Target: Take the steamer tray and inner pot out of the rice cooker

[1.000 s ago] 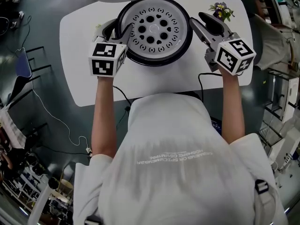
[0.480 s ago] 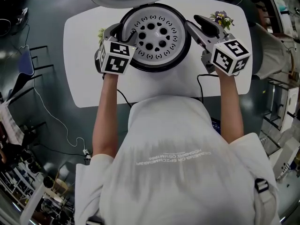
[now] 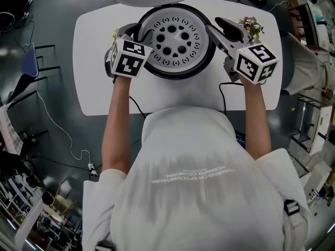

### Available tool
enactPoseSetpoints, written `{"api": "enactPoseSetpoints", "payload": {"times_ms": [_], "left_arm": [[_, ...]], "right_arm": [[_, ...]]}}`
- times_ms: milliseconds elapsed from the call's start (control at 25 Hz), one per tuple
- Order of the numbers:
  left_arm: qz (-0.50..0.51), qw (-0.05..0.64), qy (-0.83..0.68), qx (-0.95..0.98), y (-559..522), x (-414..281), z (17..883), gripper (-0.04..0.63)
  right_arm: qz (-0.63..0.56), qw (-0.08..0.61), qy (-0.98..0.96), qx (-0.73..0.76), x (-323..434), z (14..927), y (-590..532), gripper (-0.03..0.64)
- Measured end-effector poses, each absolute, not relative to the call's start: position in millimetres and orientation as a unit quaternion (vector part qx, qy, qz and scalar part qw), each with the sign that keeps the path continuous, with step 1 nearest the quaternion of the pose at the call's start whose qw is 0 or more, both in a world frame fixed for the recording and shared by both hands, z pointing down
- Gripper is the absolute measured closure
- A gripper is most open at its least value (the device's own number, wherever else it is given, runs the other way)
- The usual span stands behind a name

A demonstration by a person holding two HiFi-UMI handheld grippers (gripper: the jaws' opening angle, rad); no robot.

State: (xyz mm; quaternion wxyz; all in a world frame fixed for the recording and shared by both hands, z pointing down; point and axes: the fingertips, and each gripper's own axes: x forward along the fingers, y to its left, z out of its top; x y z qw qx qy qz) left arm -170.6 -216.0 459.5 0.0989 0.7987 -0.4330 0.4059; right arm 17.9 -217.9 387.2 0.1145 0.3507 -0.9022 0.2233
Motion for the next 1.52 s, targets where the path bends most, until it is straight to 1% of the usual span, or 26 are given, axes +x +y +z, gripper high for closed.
{"api": "enactPoseSetpoints", "payload": {"times_ms": [120,240,320,480,840,1000,1160,1280,1360,1520], "left_arm": [[0.407,0.086,-0.439,0.796,-220.5,-174.3,450.4,0.437],[0.406,0.089,-0.432,0.800,-220.3,-170.5,446.9,0.439],[0.397,0.104,-0.426,0.807,-218.9,-169.9,446.6,0.468],[0.365,0.142,-0.420,0.818,-216.8,-171.4,442.7,0.480],[0.272,0.177,-0.451,0.832,-214.2,-171.6,418.5,0.506],[0.201,0.213,-0.461,0.838,-215.5,-170.1,402.9,0.520],[0.083,0.281,-0.459,0.839,-214.4,-169.6,383.6,0.548],[0.006,0.319,-0.449,0.835,-211.8,-170.8,371.9,0.558],[-0.028,0.331,-0.441,0.833,-208.7,-171.1,365.1,0.560],[-0.076,0.335,-0.426,0.837,-202.3,-169.9,347.0,0.561]], "right_arm": [[0.223,0.112,-0.901,0.355,21.4,384.8,-218.6,0.448],[0.224,0.108,-0.900,0.357,28.0,385.4,-216.8,0.449],[0.224,0.106,-0.901,0.357,27.5,386.1,-216.7,0.451],[0.225,0.104,-0.903,0.352,23.1,385.3,-216.7,0.453],[0.213,0.099,-0.911,0.338,15.7,378.7,-219.7,0.457],[0.210,0.098,-0.914,0.331,13.1,377.5,-219.6,0.459],[0.211,0.101,-0.916,0.325,11.1,378.8,-214.0,0.459],[0.211,0.103,-0.918,0.320,10.3,379.0,-211.2,0.459],[0.210,0.103,-0.919,0.317,10.7,378.5,-209.8,0.459],[0.204,0.100,-0.924,0.307,7.9,373.1,-209.4,0.462]]}}
